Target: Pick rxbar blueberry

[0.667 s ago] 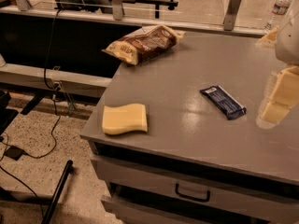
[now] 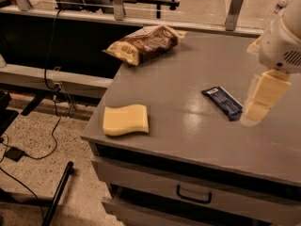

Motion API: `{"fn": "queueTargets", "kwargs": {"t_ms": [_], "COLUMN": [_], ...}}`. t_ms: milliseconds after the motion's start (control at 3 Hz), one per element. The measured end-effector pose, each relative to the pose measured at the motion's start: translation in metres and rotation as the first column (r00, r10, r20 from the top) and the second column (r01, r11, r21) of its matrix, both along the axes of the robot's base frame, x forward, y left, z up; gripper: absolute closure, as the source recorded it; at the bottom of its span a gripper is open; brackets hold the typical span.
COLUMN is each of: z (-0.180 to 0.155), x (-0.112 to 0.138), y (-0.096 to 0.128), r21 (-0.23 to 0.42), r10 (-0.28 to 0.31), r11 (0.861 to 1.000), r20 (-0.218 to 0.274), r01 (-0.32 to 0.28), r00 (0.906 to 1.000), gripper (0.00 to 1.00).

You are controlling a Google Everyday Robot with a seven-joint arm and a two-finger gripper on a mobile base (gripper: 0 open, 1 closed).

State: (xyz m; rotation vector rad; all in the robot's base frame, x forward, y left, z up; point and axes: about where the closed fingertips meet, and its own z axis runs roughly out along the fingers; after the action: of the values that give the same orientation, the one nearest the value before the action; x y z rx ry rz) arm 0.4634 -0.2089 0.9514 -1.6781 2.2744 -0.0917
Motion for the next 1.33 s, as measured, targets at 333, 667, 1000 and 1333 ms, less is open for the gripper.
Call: {"fn": "queueTargets", "kwargs": {"t_ms": [333, 667, 1000, 1333], "z": [-0.024, -0.063, -0.084, -0.102], "x": [0.021, 0.046, 0.052, 0.054], "y": [0.007, 0.008, 0.007, 0.007], "r21": [0.015, 0.027, 0.025, 0.018], "r10": [-0.031, -0.090, -0.127, -0.145], "r11": [0.999, 0.995, 0.991, 0.989], "r20": [-0.018, -0.050, -0.072, -0.100], "r01": [0.031, 0.091, 0.130, 0.148], "r00": [0.9993, 0.9947, 0.9892, 0.9844], "gripper": [0.00, 0.00, 0.00, 0.17]}}
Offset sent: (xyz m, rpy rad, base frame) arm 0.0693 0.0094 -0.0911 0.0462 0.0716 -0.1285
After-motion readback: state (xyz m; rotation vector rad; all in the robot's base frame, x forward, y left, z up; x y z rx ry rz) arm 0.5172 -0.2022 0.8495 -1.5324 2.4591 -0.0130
